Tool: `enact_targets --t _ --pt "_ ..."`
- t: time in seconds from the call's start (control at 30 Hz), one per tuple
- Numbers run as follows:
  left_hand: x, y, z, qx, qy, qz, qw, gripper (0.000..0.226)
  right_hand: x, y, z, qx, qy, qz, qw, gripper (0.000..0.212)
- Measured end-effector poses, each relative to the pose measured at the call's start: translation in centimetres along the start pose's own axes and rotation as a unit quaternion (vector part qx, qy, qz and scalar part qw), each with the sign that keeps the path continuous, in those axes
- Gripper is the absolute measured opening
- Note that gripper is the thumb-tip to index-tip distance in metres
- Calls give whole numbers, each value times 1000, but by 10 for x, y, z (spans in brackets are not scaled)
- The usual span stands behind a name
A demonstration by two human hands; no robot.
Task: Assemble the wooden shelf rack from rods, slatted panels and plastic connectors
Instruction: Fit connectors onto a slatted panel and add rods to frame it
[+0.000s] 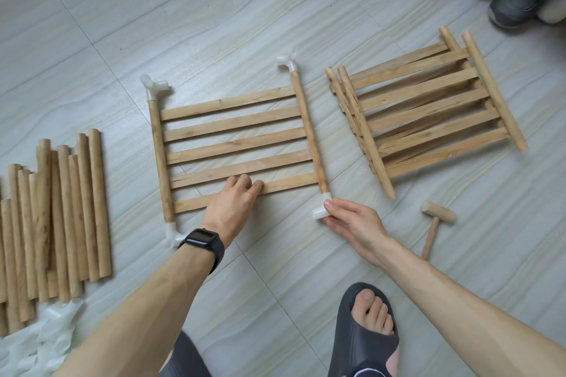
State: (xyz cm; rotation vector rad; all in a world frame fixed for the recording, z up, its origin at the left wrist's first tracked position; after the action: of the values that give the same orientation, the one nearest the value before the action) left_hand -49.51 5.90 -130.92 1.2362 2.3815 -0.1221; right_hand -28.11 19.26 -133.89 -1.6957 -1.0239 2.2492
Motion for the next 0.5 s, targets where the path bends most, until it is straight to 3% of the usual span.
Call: enact_targets --t 0.07,0.13,0.23,0.37,0.5 --pt "0 -1 0 0 0 0 1000 42 1 -1 0 -43 27 -31 998 39" --pt "1 -1 -1 -4 2 -1 1000 43 -1 -4 0 -183 67 -84 977 25" --pt "2 -1 -2 -2 3 -5 1000 44 -7 -14 5 -432 108 -208 871 36" --pt "-1 1 -1 12 3 -2 1000 42 -11 -18 10 -514 -1 -301 803 50" --pt "-2 0 1 23 0 6 1000 42 -4 -32 3 -657 -118 -311 677 91"
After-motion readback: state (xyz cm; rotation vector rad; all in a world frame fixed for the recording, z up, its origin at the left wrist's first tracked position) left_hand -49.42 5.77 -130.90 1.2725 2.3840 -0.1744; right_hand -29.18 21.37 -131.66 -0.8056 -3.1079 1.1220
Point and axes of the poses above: each hand's wrist, its own x-axis towards the middle knuckle, its own z-axis out of the palm, y = z × x, the point moved 6 cm from there along x, towards the middle knuckle, and after that the axes turned 5 degrees about -z, right-handed, at the moved point
